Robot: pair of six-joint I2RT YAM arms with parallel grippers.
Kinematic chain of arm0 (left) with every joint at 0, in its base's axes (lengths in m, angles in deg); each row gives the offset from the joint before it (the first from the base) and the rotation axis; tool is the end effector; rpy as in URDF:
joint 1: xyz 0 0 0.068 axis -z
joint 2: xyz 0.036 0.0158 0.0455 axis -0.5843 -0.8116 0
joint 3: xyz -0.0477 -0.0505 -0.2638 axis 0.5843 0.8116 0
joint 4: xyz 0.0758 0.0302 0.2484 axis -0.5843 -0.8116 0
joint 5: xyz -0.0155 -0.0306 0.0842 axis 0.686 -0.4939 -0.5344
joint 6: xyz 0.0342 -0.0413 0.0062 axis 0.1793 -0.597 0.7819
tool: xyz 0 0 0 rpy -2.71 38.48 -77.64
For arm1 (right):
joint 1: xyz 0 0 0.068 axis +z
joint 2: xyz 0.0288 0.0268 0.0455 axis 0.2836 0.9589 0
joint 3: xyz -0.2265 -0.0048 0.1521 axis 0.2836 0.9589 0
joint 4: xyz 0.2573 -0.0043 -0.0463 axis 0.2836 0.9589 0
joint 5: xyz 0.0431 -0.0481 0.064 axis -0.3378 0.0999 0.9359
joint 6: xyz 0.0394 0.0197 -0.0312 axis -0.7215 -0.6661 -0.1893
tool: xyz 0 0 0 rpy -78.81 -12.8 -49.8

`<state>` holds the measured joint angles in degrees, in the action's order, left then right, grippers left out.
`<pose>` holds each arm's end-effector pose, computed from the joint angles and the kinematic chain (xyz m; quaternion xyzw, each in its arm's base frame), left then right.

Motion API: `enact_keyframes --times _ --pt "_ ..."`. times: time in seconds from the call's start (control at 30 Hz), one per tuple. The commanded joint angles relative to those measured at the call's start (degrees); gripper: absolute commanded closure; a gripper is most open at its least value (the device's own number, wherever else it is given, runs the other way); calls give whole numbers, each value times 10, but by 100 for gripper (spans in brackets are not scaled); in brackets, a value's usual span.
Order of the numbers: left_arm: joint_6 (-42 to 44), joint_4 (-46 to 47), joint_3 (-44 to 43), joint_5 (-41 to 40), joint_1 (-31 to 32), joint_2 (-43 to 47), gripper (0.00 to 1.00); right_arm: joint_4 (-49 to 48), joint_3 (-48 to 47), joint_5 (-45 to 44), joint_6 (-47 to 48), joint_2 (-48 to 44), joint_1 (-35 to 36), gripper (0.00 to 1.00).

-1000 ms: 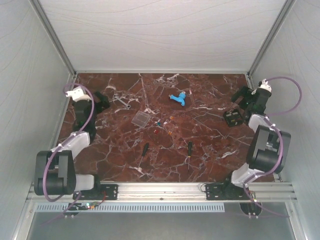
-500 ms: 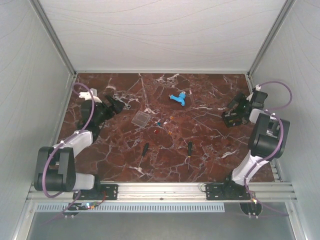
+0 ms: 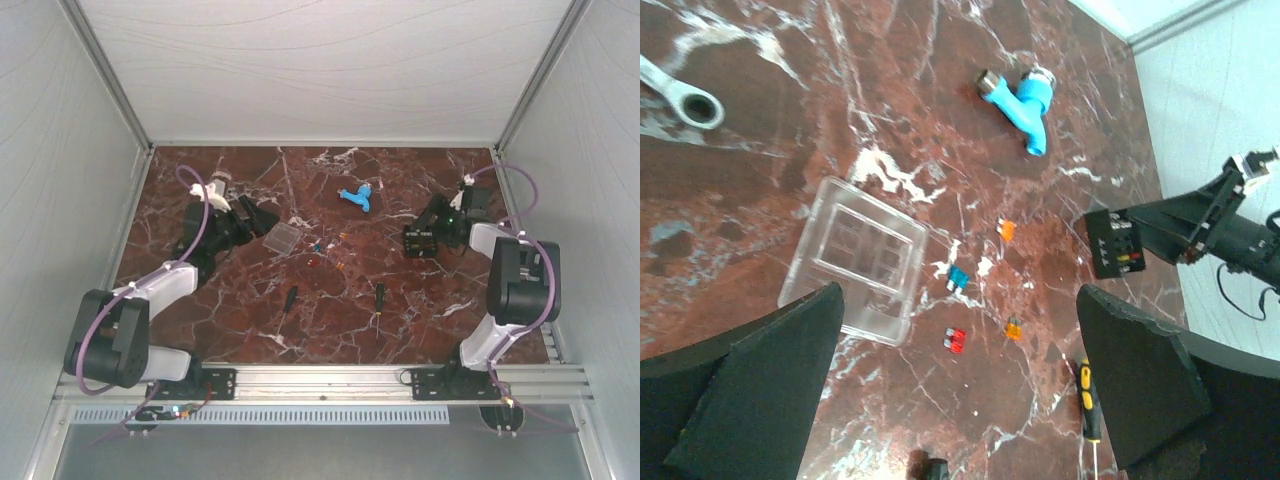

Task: Snap on the fuse box
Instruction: Move the fuse box base at the center of the board.

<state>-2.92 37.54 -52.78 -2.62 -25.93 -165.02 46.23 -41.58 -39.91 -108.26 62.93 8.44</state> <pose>0.2707 -0.0592 0.2046 -0.0894 0.7935 -0.3604 0.4822 0.3431 -0.0376 0.1626 0.1906 0.9011 0.1877 0.3412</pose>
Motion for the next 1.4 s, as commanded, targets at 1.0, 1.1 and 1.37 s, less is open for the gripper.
enact_keyframes --times 1.0,1.1,1.37 --pt "-5 -27 12 23 95 25 0 72 -122 48 91 53 163 25" --pt "-5 -27 15 26 96 24 0 83 -112 65 93 52 167 29" --pt "-5 -24 16 33 98 15 0 103 -30 79 85 -16 190 33"
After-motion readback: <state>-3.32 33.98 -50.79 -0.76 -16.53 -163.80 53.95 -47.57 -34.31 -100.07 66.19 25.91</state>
